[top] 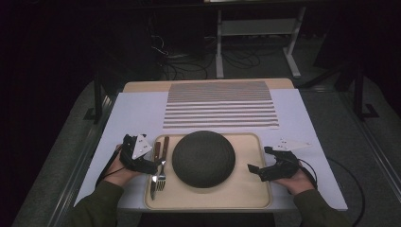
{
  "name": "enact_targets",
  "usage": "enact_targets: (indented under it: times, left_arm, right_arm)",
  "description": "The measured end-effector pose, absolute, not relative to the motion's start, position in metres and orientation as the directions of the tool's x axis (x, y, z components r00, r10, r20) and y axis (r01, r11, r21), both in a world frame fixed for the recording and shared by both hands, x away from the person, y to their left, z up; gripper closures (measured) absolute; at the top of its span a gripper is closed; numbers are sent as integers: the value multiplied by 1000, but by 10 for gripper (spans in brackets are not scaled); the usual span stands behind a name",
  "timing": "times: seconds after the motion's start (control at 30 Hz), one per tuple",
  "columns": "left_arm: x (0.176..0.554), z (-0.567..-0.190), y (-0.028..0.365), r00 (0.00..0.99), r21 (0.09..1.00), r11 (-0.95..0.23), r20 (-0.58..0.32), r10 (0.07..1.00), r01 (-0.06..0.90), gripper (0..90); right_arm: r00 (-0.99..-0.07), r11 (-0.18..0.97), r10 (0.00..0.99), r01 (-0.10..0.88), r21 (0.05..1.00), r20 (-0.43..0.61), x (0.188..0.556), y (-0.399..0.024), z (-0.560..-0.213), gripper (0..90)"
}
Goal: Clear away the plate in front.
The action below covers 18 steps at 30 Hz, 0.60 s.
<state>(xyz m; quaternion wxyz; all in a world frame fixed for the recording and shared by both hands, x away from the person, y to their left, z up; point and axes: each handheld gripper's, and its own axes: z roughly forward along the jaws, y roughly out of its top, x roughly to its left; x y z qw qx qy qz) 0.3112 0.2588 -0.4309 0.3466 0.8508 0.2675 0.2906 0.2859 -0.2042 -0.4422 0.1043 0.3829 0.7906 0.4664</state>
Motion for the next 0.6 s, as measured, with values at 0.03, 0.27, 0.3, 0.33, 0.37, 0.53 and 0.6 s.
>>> enact_targets:
  times: [0.03,0.27,0.3,0.33,0.37,0.53,0.6]
  left_arm:
    - [312,-431,260,691,751,-606,292,662,263,0]
    - [314,-433,267,696,790,-513,159,700,335,0]
    - [315,-433,269,697,793,-503,144,703,343,0]
    - [315,-433,270,697,795,-495,132,705,350,0]
    - [315,-433,271,697,796,-487,118,707,359,0]
    - [316,-435,274,703,797,-466,73,708,386,0]
    - [316,-437,275,704,794,-453,46,709,404,0]
  right_arm:
    - [-685,272,703,507,818,192,286,-204,-442,0]
    - [-685,271,702,507,818,192,286,-204,-442,0]
    - [-686,271,702,507,819,192,286,-204,-442,0]
    - [-686,271,702,507,819,192,286,-204,-442,0]
    - [-686,272,701,506,818,192,286,-204,-442,0]
    - [-688,273,700,506,818,191,286,-204,-442,0]
    - [-688,272,700,506,819,192,286,-204,-442,0]
